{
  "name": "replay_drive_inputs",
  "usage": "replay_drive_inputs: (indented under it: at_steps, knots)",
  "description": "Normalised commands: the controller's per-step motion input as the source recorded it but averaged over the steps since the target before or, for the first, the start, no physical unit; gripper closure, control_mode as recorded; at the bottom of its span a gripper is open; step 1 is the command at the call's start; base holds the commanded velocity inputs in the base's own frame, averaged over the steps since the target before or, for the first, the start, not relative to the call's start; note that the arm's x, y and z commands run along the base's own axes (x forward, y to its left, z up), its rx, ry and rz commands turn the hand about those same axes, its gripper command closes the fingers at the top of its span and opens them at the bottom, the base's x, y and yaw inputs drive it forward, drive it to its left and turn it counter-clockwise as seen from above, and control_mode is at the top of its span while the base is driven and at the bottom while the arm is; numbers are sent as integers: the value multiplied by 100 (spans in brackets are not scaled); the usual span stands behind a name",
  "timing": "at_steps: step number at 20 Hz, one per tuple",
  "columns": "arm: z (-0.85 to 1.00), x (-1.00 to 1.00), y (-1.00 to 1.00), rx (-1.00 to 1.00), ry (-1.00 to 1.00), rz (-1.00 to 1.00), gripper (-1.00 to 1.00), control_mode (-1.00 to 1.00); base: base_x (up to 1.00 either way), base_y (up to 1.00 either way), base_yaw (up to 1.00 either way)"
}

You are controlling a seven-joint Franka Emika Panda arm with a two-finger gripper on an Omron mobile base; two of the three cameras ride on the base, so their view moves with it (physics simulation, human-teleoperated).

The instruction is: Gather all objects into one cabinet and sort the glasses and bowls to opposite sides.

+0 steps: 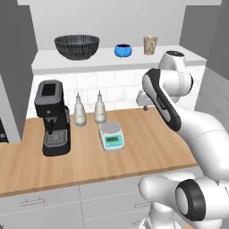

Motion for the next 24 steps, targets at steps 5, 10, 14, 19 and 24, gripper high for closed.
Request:
replay_drive_inputs:
  at_steps: [5, 10, 14, 19, 24]
  knots:
    - [0, 0, 0, 0, 0, 0, -100, 100, -50, 2, 0]
    - [0, 0, 0, 0, 0, 0, -100, 100, -75, 13, 0]
    - [0, 0, 0, 0, 0, 0, -100, 100, -81, 19, 0]
    - [0, 0, 0, 0, 0, 0, -100, 100, -77, 36, 0]
    - [0, 0, 0, 0, 0, 0, -100, 100, -74, 70, 0]
